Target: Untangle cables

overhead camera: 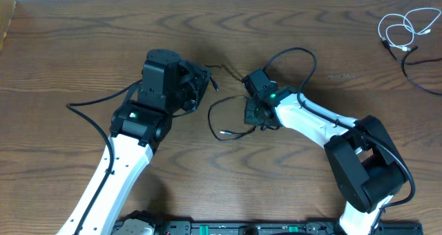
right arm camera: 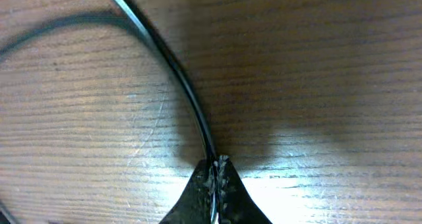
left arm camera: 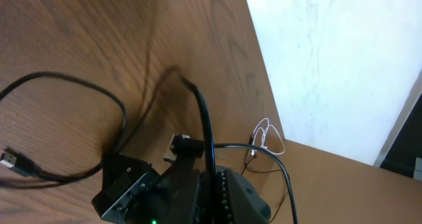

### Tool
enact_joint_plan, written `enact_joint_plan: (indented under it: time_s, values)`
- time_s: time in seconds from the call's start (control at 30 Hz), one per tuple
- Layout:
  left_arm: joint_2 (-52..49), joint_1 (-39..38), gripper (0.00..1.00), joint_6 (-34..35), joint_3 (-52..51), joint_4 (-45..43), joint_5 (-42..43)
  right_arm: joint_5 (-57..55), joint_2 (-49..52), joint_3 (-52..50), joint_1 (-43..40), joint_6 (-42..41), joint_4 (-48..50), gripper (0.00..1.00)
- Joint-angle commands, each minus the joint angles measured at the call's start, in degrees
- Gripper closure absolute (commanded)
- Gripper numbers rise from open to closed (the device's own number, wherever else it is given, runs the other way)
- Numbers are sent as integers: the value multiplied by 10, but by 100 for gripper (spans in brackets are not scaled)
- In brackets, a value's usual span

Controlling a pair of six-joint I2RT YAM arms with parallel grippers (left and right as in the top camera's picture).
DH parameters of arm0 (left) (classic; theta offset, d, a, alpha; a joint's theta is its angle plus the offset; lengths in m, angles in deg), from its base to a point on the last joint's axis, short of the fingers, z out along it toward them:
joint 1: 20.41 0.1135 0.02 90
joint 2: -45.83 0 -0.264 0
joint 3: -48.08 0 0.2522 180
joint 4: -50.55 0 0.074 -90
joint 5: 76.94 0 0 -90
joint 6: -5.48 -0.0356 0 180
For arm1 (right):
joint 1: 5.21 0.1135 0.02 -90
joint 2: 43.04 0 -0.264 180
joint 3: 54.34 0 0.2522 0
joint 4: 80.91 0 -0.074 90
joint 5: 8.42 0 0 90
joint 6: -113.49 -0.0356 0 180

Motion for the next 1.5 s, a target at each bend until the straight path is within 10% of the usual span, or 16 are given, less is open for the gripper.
enact_joint_plan:
  time_s: [0.0, 0.1, 0.3, 0.7, 1.3, 1.37, 1.43, 1.47]
  values:
    - [2, 1, 83, 4, 7, 3, 7, 33, 3, 5, -17, 48, -7, 99]
    - [2, 1, 50, -26, 7, 6, 7, 40, -33, 32, -53, 103, -72, 99]
    - [2, 1, 22, -91, 7, 32, 6, 121, -165, 96, -168, 219, -189, 99]
    - [2, 1, 16, -246, 7, 76, 4, 143, -312, 167, -419, 266, -244, 99]
    - [1, 1, 16, -246, 7, 90, 4, 141, -253, 365, -802, 241, -224, 99]
    - [1, 1, 16, -246, 7, 90, 4, 148, -225, 364, -802, 242, -227, 82]
    - [1, 1, 16, -246, 7, 90, 4, 175, -194, 364, -801, 243, -236, 22]
    - [1, 1, 16, -246, 7, 90, 4, 187, -182, 364, -801, 243, -241, 10]
